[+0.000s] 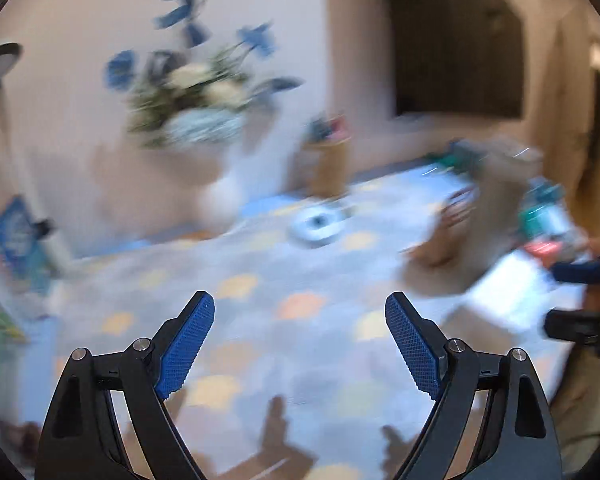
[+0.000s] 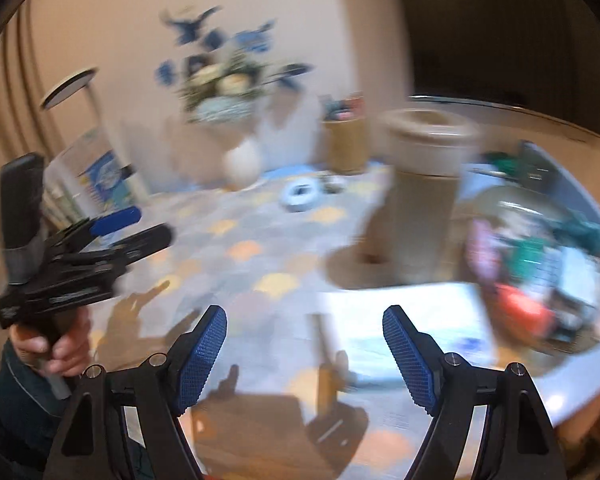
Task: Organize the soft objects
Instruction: 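Move both open tools back over the bed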
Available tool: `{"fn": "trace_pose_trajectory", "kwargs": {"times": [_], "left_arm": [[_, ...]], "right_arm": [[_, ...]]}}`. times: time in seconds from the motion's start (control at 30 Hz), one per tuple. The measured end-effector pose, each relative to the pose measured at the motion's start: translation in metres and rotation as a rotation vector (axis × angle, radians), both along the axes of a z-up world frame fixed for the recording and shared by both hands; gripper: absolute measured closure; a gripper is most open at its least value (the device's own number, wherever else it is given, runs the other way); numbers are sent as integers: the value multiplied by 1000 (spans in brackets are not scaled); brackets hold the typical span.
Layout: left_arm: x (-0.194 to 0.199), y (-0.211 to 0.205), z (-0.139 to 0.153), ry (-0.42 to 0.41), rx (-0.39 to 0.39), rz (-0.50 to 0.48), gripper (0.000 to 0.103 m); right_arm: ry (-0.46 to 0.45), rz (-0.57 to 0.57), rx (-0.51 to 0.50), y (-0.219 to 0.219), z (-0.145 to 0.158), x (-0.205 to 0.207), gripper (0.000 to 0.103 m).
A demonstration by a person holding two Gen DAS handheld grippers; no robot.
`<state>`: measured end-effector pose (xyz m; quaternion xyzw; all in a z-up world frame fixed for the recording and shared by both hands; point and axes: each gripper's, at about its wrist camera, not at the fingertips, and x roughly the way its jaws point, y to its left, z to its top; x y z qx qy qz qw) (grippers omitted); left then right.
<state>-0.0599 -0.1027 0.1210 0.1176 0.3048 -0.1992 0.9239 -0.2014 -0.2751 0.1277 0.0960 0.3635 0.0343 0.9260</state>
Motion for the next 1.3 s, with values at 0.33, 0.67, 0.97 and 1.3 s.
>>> {"fn": "trace_pose_trajectory", "kwargs": {"times": [0.33, 0.67, 0.97, 1.3], "left_arm": [[58, 39, -89, 158, -33, 132, 16], [78, 54, -124, 274, -93, 198, 16], [76, 45, -120, 301, -15, 180, 17], [128, -1, -43, 207, -88, -124, 16]], "right_arm": [[129, -16, 180, 62, -84, 108, 24], [125, -54, -26, 82, -118, 124, 24], [175, -98, 57, 64, -121, 131, 24], [212, -275, 384, -4, -45, 206, 24]]}}
